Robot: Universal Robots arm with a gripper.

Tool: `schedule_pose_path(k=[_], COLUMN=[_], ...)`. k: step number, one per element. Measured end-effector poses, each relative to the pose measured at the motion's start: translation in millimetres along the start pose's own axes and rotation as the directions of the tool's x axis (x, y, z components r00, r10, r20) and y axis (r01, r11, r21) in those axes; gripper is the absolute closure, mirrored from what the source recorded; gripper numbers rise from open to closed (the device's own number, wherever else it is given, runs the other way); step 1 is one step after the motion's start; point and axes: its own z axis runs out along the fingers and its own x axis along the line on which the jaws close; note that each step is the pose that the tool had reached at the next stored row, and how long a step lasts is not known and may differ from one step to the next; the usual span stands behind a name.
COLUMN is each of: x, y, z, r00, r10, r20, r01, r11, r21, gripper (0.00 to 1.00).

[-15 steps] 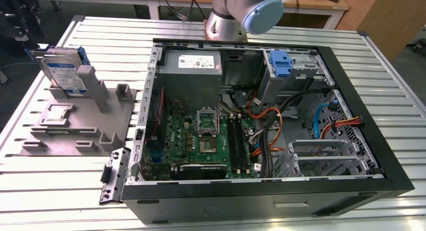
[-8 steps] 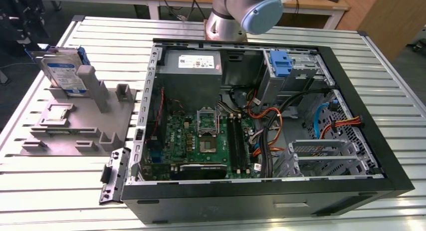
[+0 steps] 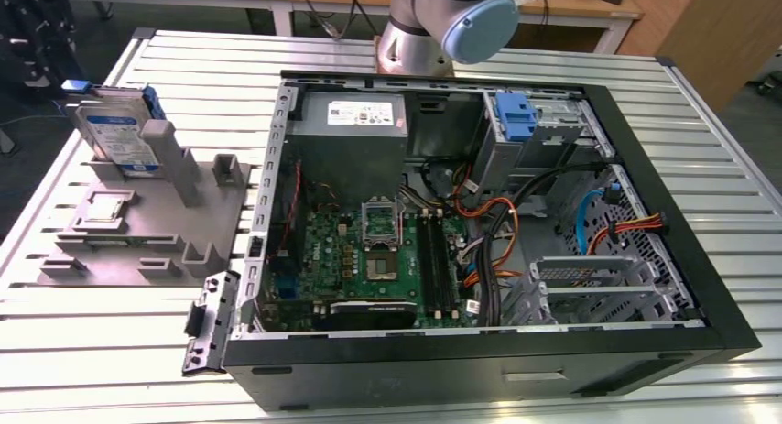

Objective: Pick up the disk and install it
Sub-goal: 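Pick up the disk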

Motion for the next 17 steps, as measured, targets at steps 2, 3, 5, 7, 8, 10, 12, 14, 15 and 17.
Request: schedule_pose_path(k=[2, 3, 5, 7, 8, 10, 12, 14, 15, 17], x=[0.0, 0.0, 0.0, -0.1, 0.0, 0.1, 0.1, 0.2, 0.2, 0.2], y=[0.0, -0.1, -0.2, -1.2, -1.8, -2.1, -2.2, -2.3, -2.3, -2.4], z=[2.4, 3.6, 5.6, 8.0, 9.1, 11.9, 15.3, 19.2, 21.0, 24.5], r00=[0.9999, 0.9997, 0.9989, 0.9987, 0.9987, 0.9988, 0.9988, 0.9988, 0.9988, 0.9988], r10=[0.013, 0.025, 0.047, 0.050, 0.050, 0.050, 0.050, 0.050, 0.050, 0.050], r20=[0.0000, 0.0003, 0.0007, 0.0008, 0.0008, 0.0010, 0.0009, 0.0009, 0.0009, 0.0009], r01=[-0.013, -0.025, -0.047, -0.050, -0.050, -0.050, -0.050, -0.050, -0.050, -0.050], r11=[0.9999, 0.9997, 0.9989, 0.9987, 0.9987, 0.9987, 0.9987, 0.9987, 0.9987, 0.9987], r21=[0.0002, 0.0009, 0.0021, 0.0031, 0.0033, 0.0040, 0.0039, 0.0039, 0.0040, 0.0043], gripper=[0.47, 0.47, 0.47, 0.47, 0.47, 0.47, 0.47, 0.47, 0.47, 0.47])
